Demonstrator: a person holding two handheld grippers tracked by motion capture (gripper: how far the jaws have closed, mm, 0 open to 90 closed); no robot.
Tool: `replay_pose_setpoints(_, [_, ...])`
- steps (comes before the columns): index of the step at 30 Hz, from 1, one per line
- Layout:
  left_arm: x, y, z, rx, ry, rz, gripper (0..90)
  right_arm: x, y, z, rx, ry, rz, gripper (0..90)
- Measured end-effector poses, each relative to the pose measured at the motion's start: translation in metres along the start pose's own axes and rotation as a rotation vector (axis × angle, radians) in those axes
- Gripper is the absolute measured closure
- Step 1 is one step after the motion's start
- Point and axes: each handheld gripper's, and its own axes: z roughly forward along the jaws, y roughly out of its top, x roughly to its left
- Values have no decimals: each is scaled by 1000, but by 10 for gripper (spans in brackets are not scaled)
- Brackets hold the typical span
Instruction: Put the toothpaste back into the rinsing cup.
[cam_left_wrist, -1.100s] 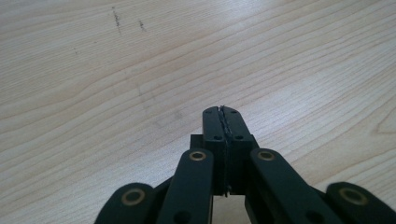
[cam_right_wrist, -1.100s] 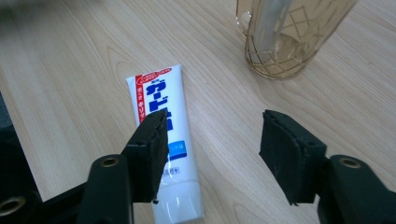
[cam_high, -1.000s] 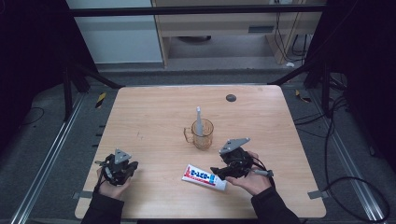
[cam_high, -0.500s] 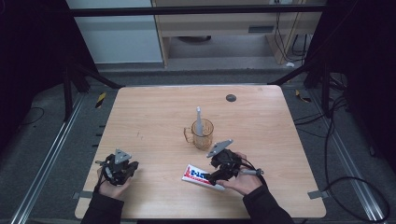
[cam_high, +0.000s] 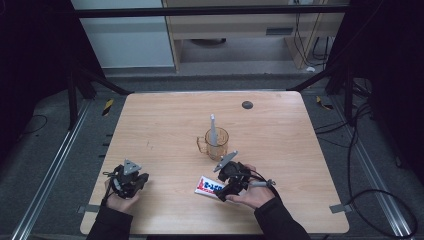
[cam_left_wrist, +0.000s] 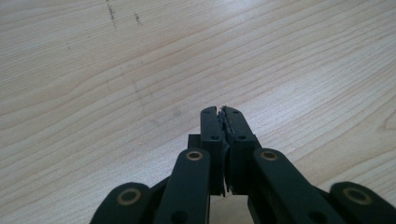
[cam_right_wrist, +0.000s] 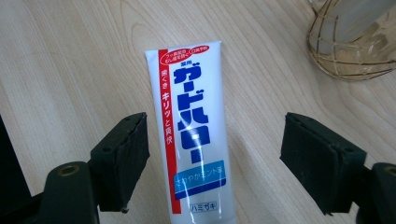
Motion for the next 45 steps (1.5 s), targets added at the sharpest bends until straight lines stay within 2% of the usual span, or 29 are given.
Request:
replay_pose_setpoints(13, [-2, 0, 2, 14, -3, 10, 872, 5, 6, 17, 71, 17, -20, 271])
replay_pose_setpoints(23, [-3, 1, 2, 20, 0, 12, 871, 9, 7, 28, 125, 47, -54, 296])
replay_pose_setpoints(29, [-3, 1, 2, 21, -1, 11, 871, 7, 7, 32, 148, 55, -45, 316])
replay_pose_setpoints(36, [-3, 1, 3, 26, -2, 17, 871, 7, 7, 35, 172, 69, -57, 372])
replay_pose_setpoints(45, [-3, 1, 3, 28, -2, 18, 872, 6, 7, 40, 194, 54, -69, 416])
